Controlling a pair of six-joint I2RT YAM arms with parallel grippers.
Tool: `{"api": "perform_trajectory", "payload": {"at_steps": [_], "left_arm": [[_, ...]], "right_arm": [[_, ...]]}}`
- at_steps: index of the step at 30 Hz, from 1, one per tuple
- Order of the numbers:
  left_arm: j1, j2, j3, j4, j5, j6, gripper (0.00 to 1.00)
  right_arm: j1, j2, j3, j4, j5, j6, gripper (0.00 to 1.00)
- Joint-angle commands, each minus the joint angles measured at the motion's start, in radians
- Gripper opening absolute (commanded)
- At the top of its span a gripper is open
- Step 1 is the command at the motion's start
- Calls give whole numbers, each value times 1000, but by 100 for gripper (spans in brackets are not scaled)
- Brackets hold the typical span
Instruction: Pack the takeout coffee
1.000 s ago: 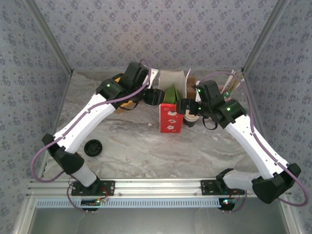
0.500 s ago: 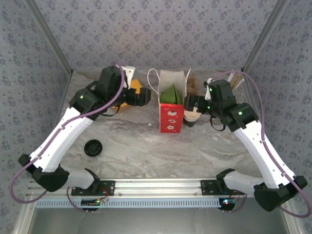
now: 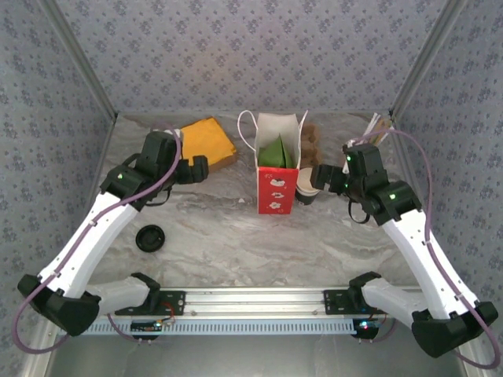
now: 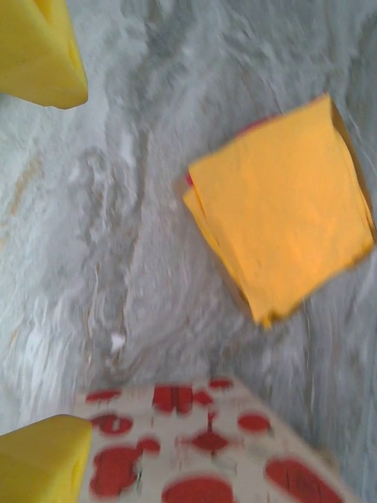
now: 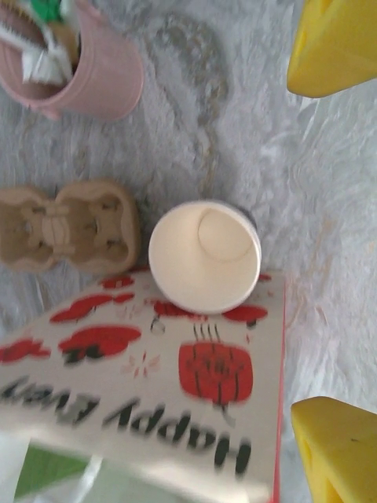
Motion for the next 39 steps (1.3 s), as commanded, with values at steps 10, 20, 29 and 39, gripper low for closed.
{"api": "perform_trajectory", "payload": {"at_steps": [10,20,29,39], "left_arm": [[191,-237,-544,352,-316,74,100],[413,-194,-819,749,-244,205,100],[475,123,-829,1147,-142,307,100],[488,347,-820,1533,-24,381,100]], "right_arm": [[-60,-263,-468,309,336,-161,100],[-202,-232,-752,726,356,-254,100],[-328,70,-811,1185,278,-279,100],[-338,386,-749,1488,173,-398,100]]}}
